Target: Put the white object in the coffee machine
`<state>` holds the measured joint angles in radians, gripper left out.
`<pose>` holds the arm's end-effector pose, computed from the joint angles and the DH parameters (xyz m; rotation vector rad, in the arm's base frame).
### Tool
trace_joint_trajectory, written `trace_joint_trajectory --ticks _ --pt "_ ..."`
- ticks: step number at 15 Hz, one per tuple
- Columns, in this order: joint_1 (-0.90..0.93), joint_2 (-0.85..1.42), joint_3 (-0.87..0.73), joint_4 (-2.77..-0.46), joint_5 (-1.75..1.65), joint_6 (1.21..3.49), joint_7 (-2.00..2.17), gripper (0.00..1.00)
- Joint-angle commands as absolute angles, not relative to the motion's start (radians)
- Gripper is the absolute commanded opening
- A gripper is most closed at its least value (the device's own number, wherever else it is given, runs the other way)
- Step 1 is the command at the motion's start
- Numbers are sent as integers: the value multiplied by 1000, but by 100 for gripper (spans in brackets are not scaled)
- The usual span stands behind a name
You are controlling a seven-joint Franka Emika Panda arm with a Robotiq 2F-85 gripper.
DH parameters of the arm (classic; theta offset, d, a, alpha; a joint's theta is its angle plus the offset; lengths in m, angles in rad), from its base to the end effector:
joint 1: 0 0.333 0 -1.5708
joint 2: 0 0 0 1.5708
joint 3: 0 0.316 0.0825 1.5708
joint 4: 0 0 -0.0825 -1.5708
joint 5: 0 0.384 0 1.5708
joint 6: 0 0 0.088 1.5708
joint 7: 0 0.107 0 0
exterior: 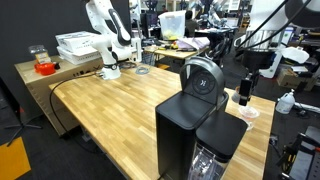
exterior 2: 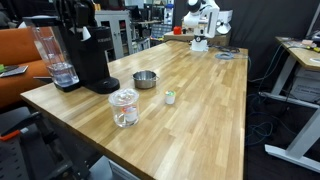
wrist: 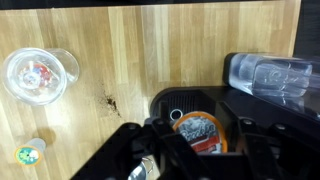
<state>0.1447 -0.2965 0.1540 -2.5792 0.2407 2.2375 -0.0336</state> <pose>0.3950 0.1274 0.3590 -2.9955 -0.2568 0.0941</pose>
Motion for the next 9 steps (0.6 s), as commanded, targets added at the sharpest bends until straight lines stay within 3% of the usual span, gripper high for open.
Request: trace_joint_trajectory --ticks 1,9 --pt "178 -353 161 -2581 244 2213 24 25" --pt "199 -430 170 -2579 230 2212 83 25"
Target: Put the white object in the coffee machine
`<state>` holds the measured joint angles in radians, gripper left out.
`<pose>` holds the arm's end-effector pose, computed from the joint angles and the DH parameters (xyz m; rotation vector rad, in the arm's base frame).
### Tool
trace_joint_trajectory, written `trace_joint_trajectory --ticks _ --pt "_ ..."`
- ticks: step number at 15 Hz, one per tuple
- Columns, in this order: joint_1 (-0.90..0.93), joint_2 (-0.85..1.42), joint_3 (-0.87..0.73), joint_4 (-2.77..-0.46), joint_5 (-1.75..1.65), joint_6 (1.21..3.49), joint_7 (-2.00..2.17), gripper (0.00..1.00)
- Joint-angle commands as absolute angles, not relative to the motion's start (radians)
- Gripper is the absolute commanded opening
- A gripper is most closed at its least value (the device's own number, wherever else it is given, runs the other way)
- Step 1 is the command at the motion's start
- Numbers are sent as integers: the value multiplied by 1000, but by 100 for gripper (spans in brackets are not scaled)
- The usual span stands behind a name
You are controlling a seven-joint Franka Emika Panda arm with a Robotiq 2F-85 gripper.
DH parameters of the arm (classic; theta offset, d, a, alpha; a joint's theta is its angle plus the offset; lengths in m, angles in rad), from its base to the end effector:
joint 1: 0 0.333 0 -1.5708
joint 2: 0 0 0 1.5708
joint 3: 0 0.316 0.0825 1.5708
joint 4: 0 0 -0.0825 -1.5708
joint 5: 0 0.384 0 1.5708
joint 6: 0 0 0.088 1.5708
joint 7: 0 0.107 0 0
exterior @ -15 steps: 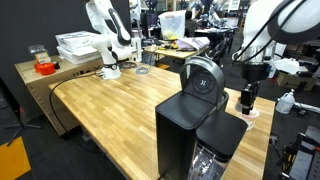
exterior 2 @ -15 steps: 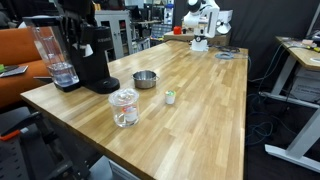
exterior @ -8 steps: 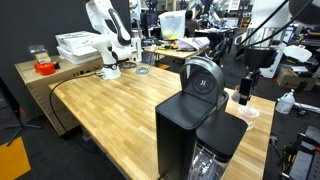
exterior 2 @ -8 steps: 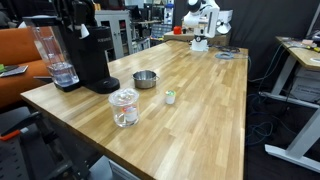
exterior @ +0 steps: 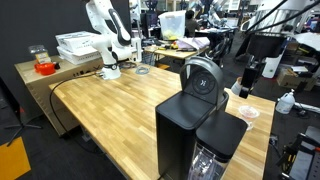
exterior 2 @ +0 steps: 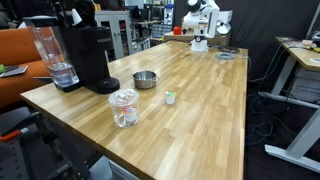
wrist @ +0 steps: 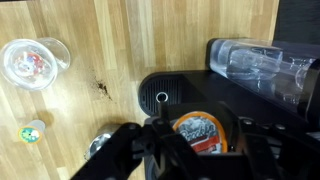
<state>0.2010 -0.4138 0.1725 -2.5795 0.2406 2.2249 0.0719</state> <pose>0.3774 0.1550 0.4048 -2.9977 -0.2221 -0.0451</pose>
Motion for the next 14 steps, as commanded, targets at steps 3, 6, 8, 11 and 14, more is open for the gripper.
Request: trace_joint_trajectory --ticks 3,6,8,11,14 --pt "199 -407 153 -2562 237 2224 50 25" --pt "195 -375 136 -2527 230 2224 16 25" --pt "193 -353 126 -2496 226 2217 -8 25" --pt "193 -308 108 -2451 233 2206 -53 25" --pt "192 -259 92 -2412 245 2196 -99 25"
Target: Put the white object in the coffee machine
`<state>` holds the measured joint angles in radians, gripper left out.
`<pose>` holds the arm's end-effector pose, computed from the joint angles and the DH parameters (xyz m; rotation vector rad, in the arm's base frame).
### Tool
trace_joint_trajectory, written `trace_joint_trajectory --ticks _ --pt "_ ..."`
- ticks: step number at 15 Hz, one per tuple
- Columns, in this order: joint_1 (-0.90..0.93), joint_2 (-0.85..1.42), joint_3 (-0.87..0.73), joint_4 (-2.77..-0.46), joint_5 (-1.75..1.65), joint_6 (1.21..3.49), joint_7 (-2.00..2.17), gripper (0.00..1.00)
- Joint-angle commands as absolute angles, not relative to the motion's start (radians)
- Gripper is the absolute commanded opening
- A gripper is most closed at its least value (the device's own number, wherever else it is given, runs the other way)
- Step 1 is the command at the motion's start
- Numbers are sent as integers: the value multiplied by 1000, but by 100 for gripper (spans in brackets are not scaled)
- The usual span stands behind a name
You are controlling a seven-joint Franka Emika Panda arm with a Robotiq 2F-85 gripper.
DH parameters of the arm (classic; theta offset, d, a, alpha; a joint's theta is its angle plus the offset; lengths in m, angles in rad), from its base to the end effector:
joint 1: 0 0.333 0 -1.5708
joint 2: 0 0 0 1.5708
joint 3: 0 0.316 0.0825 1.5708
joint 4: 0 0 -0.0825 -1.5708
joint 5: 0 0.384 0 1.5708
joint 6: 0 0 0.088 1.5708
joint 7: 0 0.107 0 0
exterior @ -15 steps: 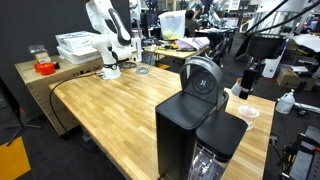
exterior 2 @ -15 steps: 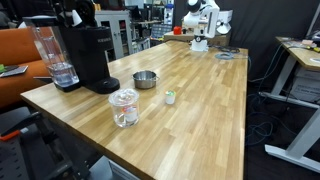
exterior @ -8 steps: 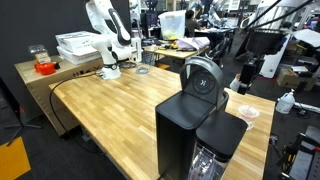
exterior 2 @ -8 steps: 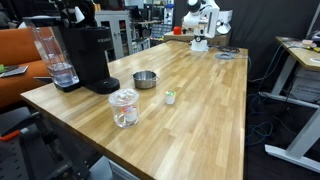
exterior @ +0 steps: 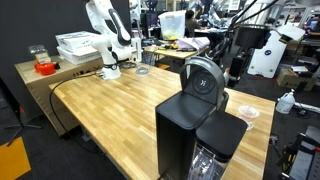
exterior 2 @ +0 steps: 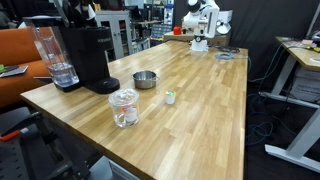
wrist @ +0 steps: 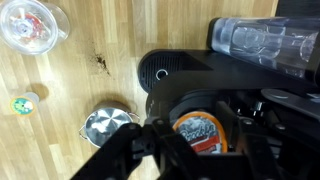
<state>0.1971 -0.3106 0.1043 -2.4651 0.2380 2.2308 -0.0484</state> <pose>0.4221 0.1392 0.4161 -2.9548 -0.3068 -0.0833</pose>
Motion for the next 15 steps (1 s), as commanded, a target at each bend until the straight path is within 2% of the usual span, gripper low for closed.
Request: trace_joint_trajectory --ticks 1,7,15 --pt "192 -243 87 -2401 250 2193 -117 25" --pt "202 -174 67 -2338 319 2145 -250 25" --pt "201 -106 92 -2239 339 1965 -394 25"
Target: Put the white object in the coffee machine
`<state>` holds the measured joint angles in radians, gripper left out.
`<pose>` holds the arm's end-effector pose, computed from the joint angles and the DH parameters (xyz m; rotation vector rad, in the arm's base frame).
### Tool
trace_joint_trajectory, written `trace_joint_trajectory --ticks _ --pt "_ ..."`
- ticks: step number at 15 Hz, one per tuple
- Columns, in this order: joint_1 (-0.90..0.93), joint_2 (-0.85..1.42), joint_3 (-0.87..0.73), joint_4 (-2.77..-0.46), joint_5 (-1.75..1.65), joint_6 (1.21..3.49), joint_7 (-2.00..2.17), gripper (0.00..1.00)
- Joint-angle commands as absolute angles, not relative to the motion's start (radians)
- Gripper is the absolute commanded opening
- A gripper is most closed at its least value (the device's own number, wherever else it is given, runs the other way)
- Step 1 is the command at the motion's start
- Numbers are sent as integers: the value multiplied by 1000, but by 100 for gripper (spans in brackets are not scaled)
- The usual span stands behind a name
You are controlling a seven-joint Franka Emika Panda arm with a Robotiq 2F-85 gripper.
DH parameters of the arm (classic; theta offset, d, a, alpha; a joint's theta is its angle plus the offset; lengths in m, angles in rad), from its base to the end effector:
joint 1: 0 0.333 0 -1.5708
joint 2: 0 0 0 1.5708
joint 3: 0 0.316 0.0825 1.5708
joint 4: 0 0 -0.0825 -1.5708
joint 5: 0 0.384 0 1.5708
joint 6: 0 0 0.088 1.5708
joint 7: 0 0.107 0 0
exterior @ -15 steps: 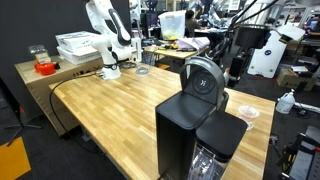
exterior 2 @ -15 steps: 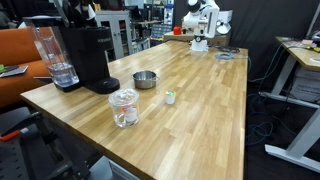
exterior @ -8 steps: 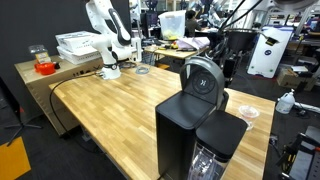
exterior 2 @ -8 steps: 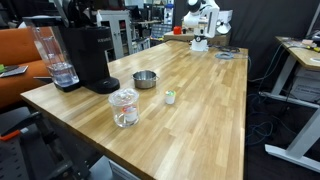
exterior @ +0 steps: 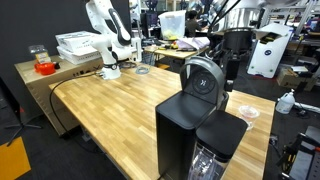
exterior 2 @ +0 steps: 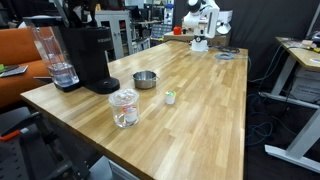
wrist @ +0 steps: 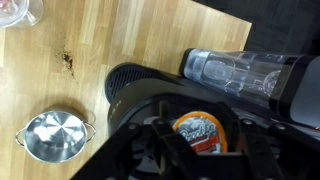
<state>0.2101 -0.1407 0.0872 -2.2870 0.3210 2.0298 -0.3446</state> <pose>0.4545 0.1585 0.4031 -2.7858 -0.6822 0.1566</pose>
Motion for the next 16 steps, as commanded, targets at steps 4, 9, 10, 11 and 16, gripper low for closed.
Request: trace_joint_trajectory --ticks 4,9,10,11,16 --pt "193 -79 94 -2212 336 1931 -426 25" --pt "178 -57 89 -2186 338 1896 -466 25" --pt "174 -51 86 -2181 339 1890 -477 25" --pt "168 -43 84 -2174 341 1882 -488 25" --pt "146 12 80 -2132 343 1829 -553 25"
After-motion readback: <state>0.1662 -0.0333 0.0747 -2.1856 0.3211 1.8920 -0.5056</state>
